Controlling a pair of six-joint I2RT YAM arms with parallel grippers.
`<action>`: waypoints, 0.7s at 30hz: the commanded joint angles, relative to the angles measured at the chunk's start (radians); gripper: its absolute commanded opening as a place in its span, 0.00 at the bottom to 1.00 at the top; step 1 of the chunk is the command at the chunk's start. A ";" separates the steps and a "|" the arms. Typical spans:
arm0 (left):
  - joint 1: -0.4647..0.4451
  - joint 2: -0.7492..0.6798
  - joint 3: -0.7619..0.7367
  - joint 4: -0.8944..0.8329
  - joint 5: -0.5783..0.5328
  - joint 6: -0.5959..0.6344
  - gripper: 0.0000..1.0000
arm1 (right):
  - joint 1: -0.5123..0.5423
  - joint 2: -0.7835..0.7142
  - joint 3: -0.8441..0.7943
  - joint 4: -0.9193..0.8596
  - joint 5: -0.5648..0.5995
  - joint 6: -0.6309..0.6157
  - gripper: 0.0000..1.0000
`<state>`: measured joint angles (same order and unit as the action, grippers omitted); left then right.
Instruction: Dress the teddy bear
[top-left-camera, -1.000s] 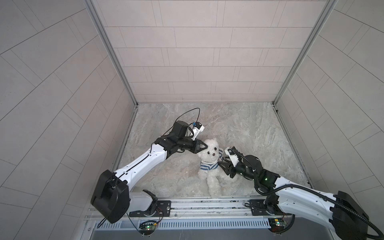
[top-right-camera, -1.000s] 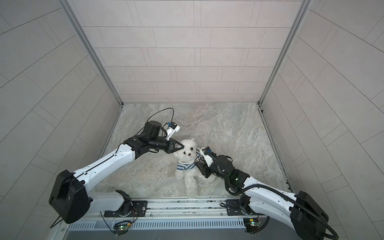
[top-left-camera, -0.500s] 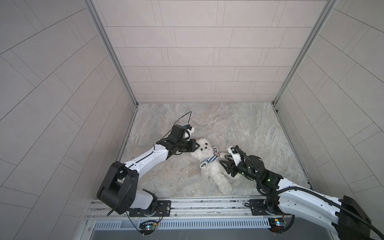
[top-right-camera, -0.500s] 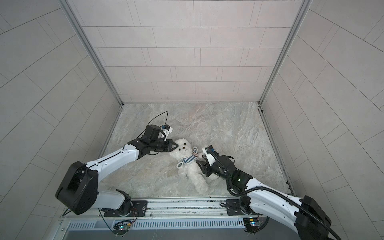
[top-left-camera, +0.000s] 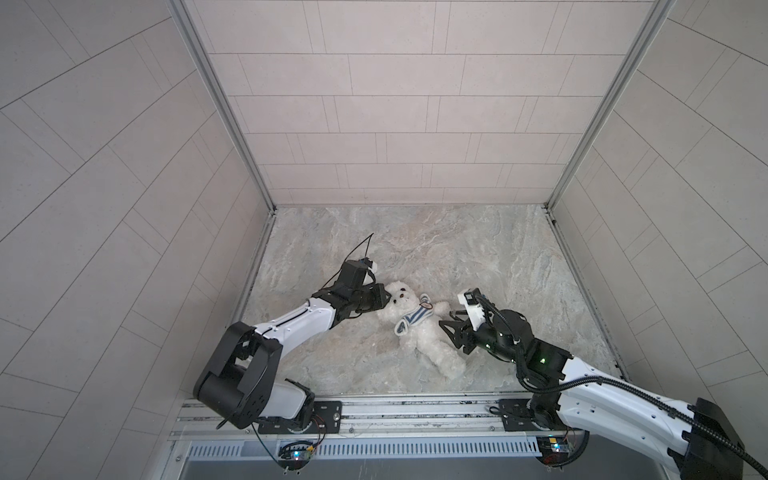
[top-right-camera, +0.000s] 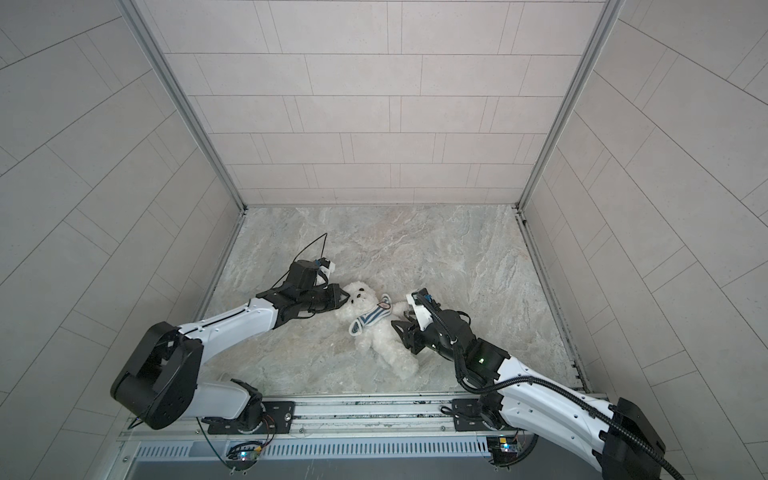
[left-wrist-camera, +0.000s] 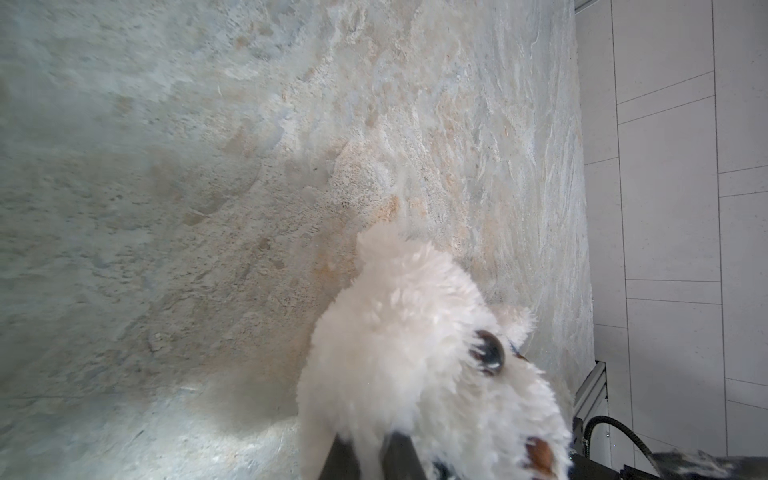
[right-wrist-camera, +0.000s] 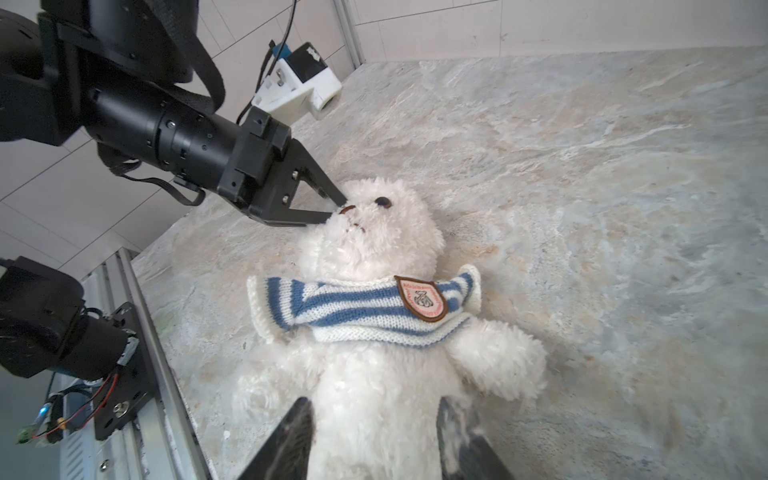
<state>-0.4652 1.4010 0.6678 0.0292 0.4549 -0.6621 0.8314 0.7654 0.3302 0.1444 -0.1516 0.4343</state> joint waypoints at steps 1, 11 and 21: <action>0.004 -0.024 -0.042 0.049 -0.048 -0.046 0.15 | 0.045 -0.006 0.025 -0.017 0.009 0.044 0.51; 0.005 -0.046 -0.068 0.087 -0.068 -0.035 0.17 | 0.121 0.155 0.078 0.020 0.049 0.030 0.54; 0.005 -0.023 0.012 0.048 -0.080 0.052 0.20 | 0.138 0.252 0.036 0.078 0.130 0.109 0.44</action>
<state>-0.4648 1.3739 0.6331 0.0742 0.3931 -0.6521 0.9539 1.0111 0.3782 0.1844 -0.0669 0.5026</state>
